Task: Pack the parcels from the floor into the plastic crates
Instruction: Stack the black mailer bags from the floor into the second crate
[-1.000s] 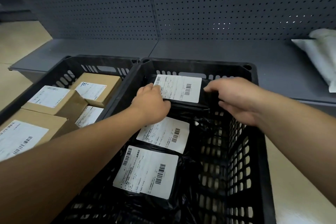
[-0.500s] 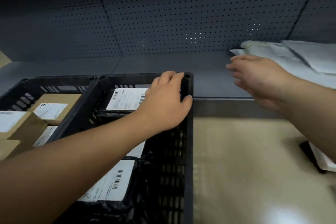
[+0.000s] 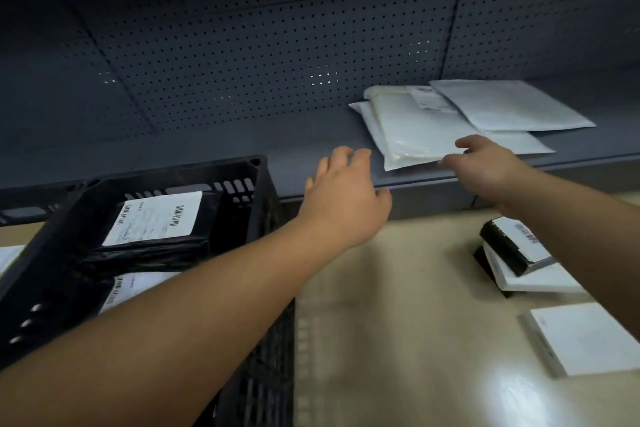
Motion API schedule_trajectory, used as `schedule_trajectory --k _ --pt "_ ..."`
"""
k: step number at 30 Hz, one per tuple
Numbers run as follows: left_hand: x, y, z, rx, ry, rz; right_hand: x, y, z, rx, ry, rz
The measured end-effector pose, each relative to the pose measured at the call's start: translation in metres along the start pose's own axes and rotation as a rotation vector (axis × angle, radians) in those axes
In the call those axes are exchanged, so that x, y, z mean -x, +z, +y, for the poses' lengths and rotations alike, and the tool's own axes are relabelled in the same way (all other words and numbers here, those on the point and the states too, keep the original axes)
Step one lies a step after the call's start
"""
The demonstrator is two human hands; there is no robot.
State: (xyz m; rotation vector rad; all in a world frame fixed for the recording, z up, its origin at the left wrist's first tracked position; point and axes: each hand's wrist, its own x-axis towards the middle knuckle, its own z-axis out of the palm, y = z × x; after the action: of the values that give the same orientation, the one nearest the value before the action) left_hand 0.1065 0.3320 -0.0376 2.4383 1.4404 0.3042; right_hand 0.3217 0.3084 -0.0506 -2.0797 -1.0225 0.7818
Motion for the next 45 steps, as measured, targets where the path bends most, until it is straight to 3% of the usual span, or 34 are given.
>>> schedule_trajectory --k 17,24,28,33,45 --pt "-0.035 0.124 0.115 -0.013 -0.027 -0.273 -0.058 -0.099 0.162 0.546 0.282 0.116" --pt "-0.046 0.165 0.145 0.085 -0.054 -0.363 -0.068 -0.115 0.221 0.578 0.331 0.087" --pt "-0.053 0.183 0.16 0.206 -0.189 -0.421 -0.074 -0.119 0.24 0.495 0.332 0.074" --pt "-0.064 0.203 0.171 0.508 -0.493 -0.479 -0.085 -0.113 0.248 0.42 0.319 0.111" --pt "-0.069 0.222 0.183 1.0 -0.751 -0.482 -0.087 -0.098 0.244 0.424 0.335 0.08"
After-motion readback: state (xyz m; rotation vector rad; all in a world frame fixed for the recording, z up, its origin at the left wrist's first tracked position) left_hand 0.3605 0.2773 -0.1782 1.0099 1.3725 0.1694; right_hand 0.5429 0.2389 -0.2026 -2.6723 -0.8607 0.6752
